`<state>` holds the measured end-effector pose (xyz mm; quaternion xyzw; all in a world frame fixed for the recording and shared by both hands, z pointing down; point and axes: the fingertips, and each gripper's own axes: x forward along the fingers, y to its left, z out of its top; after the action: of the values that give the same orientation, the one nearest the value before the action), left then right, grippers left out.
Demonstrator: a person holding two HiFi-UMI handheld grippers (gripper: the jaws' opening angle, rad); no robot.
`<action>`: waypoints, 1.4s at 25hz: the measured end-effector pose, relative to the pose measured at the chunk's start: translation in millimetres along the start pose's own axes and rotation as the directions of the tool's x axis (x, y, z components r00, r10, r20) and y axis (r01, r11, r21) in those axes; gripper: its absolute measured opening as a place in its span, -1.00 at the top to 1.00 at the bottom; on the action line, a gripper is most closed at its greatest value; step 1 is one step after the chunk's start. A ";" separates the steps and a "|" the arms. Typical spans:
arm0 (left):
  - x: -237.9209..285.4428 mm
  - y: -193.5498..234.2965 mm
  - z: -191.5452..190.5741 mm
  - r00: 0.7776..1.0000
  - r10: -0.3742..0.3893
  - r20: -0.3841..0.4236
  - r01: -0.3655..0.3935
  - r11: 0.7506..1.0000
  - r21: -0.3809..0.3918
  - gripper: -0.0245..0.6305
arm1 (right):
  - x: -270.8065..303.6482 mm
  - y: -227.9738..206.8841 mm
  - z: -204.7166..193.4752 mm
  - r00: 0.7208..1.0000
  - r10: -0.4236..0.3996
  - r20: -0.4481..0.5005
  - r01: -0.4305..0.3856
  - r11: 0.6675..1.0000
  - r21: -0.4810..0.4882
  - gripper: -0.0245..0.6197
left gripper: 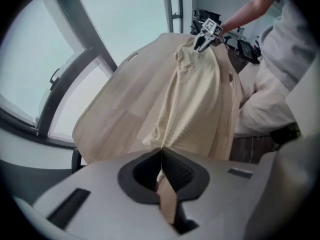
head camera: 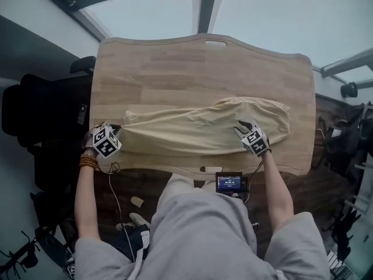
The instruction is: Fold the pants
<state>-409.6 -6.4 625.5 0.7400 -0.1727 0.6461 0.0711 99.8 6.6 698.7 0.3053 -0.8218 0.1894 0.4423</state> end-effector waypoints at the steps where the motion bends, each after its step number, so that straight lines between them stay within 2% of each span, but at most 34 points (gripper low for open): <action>1: 5.4 13.7 1.5 1.000 -0.003 -0.001 0.003 1.000 -0.011 0.89 | -1.4 0.3 -2.2 1.000 -0.004 -0.003 0.004 1.000 0.003 0.51; 4: 36.0 45.9 -5.2 0.999 0.018 -0.027 -0.019 0.998 -0.065 0.89 | -6.0 -1.6 -9.6 1.000 -0.023 -0.019 0.023 1.000 -0.009 0.51; 6: 55.2 61.5 -22.5 0.993 0.080 -0.083 -0.088 0.990 -0.110 0.88 | -9.1 -8.3 -17.4 0.999 -0.040 -0.029 0.039 0.999 -0.016 0.50; 7: 59.6 67.0 -29.7 0.988 0.117 -0.098 -0.130 0.981 -0.142 0.81 | -12.9 -15.0 -23.1 0.998 -0.051 -0.029 0.051 0.999 -0.004 0.50; 8: 59.7 71.5 -32.7 0.983 0.158 -0.092 -0.174 0.966 -0.193 0.71 | -20.0 -24.5 -29.0 0.997 -0.069 -0.027 0.070 0.997 0.024 0.49; 10: 51.3 74.3 -24.2 0.969 0.244 -0.019 -0.235 0.907 -0.349 0.71 | -40.7 -50.9 -43.4 0.992 -0.121 -0.025 0.123 0.985 0.124 0.47; 12: 43.4 61.4 -0.4 0.950 0.301 0.088 -0.224 0.847 -0.483 0.71 | -61.0 -85.1 -66.6 0.982 -0.188 -0.031 0.190 0.954 0.231 0.41; 13: 43.3 49.2 15.6 0.940 0.313 0.137 -0.202 0.834 -0.513 0.71 | -70.8 -105.3 -80.0 0.973 -0.226 -0.035 0.227 0.933 0.281 0.40; 15: 48.4 16.0 56.0 0.928 0.306 0.211 -0.158 0.838 -0.522 0.71 | -91.9 -148.7 -106.4 0.953 -0.301 -0.045 0.296 0.879 0.374 0.37; 17: 58.7 -21.0 99.9 0.928 0.277 0.250 -0.122 0.857 -0.500 0.71 | -111.3 -189.3 -128.9 0.934 -0.352 -0.054 0.337 0.824 0.455 0.35; 19: 75.1 -53.5 138.9 0.933 0.240 0.269 -0.084 0.871 -0.485 0.71 | -120.5 -220.8 -147.7 0.930 -0.364 -0.060 0.343 0.794 0.502 0.34; 21: 90.4 -80.2 173.7 0.938 0.206 0.280 -0.047 0.873 -0.485 0.71 | -118.6 -239.1 -162.7 0.942 -0.329 -0.062 0.314 0.804 0.506 0.28; 24: 98.9 -110.8 225.2 0.935 0.194 0.296 -0.028 0.875 -0.484 0.71 | -111.9 -247.2 -165.9 0.973 -0.232 -0.014 0.211 0.856 0.472 0.28; 27: 100.2 -137.6 275.1 0.931 0.177 0.319 -0.023 0.901 -0.432 0.71 | -111.5 -241.4 -170.7 0.985 -0.159 0.062 0.115 0.889 0.443 0.29; 29: 109.2 -151.0 299.9 0.936 0.158 0.315 -0.009 0.904 -0.426 0.71 | -111.2 -238.9 -175.5 0.986 -0.126 0.105 0.067 0.894 0.443 0.28; 32: 125.9 -164.7 330.3 0.943 0.139 0.301 0.016 0.889 -0.459 0.71 | -103.9 -247.2 -167.5 0.981 -0.087 0.174 -0.007 0.877 0.481 0.24; 34: 133.5 -172.3 352.2 0.944 0.128 0.304 0.033 0.880 -0.474 0.71 | -93.2 -249.6 -163.9 0.984 -0.057 0.169 -0.038 0.858 0.512 0.20; 35: 137.1 -175.7 362.3 0.944 0.122 0.305 0.041 0.878 -0.478 0.71 | -87.2 -249.5 -164.9 0.989 -0.056 0.137 -0.022 0.862 0.507 0.20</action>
<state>3.5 15.6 724.4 0.7921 -0.3518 0.4534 0.2079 404.4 -53.4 724.1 0.4311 -0.7707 0.3716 0.2867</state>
